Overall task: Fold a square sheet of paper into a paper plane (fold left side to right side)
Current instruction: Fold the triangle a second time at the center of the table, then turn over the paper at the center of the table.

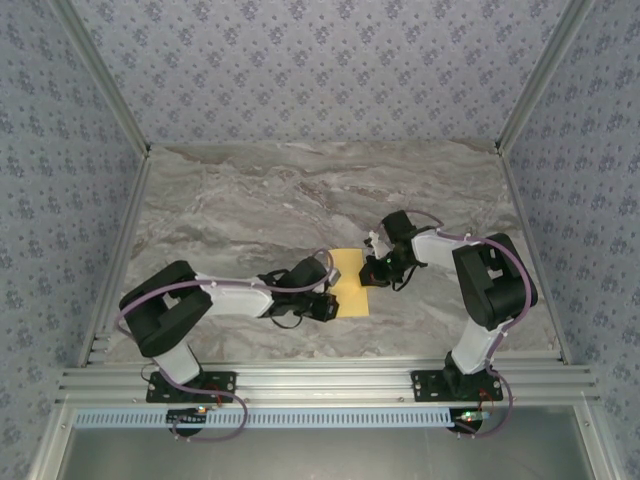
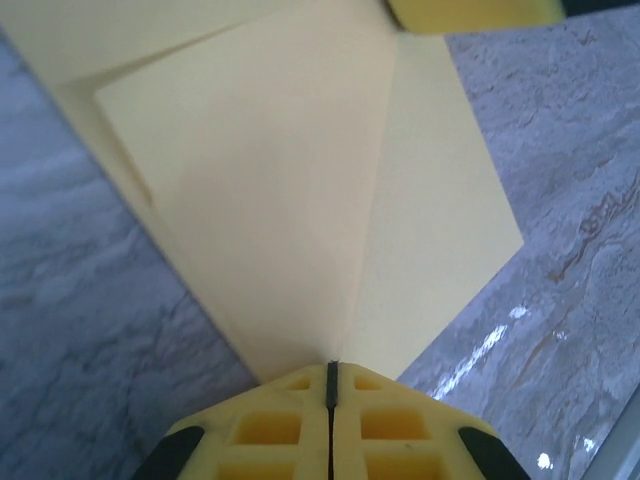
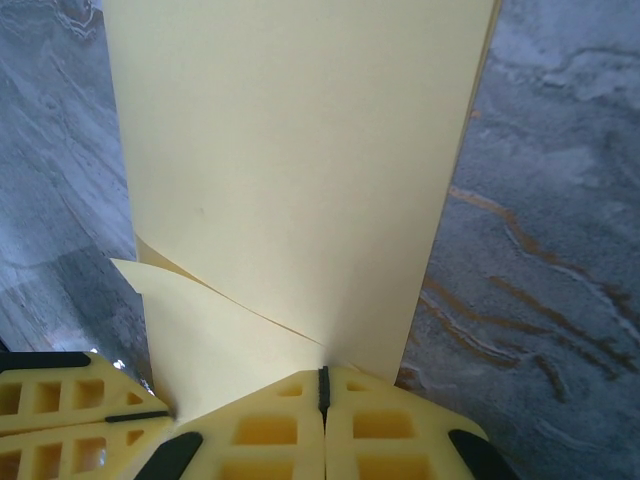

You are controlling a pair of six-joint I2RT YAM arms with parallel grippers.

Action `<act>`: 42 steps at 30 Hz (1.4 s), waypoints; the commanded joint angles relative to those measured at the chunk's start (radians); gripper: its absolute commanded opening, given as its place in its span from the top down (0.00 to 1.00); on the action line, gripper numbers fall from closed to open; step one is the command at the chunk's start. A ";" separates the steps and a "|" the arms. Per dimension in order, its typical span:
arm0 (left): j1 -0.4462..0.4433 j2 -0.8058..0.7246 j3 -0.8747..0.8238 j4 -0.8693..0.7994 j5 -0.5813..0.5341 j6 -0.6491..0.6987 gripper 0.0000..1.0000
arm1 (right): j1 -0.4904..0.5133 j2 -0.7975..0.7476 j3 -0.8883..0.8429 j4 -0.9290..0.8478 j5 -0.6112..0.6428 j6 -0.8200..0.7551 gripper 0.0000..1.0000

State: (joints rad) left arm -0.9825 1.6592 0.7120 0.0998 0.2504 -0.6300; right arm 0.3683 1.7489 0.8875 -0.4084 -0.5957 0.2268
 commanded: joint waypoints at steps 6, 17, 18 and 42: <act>0.026 -0.124 -0.079 -0.092 0.008 -0.011 0.94 | -0.068 0.030 -0.053 0.176 -0.160 0.053 0.83; 0.141 -0.245 -0.069 -0.012 0.098 -0.019 0.75 | -0.124 -0.083 -0.053 0.112 -0.237 0.000 0.74; 0.143 -0.241 -0.054 -0.014 0.099 -0.017 0.73 | -0.127 -0.104 -0.055 0.102 -0.239 -0.005 0.73; 0.156 0.042 0.123 0.073 0.118 0.001 0.89 | -0.142 -0.369 -0.282 0.132 -0.206 0.050 0.39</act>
State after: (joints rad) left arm -0.8310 1.7412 0.8406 0.1402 0.3748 -0.6392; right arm 0.2131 1.3872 0.6281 -0.3138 -0.7647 0.2424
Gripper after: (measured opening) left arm 0.132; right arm 0.611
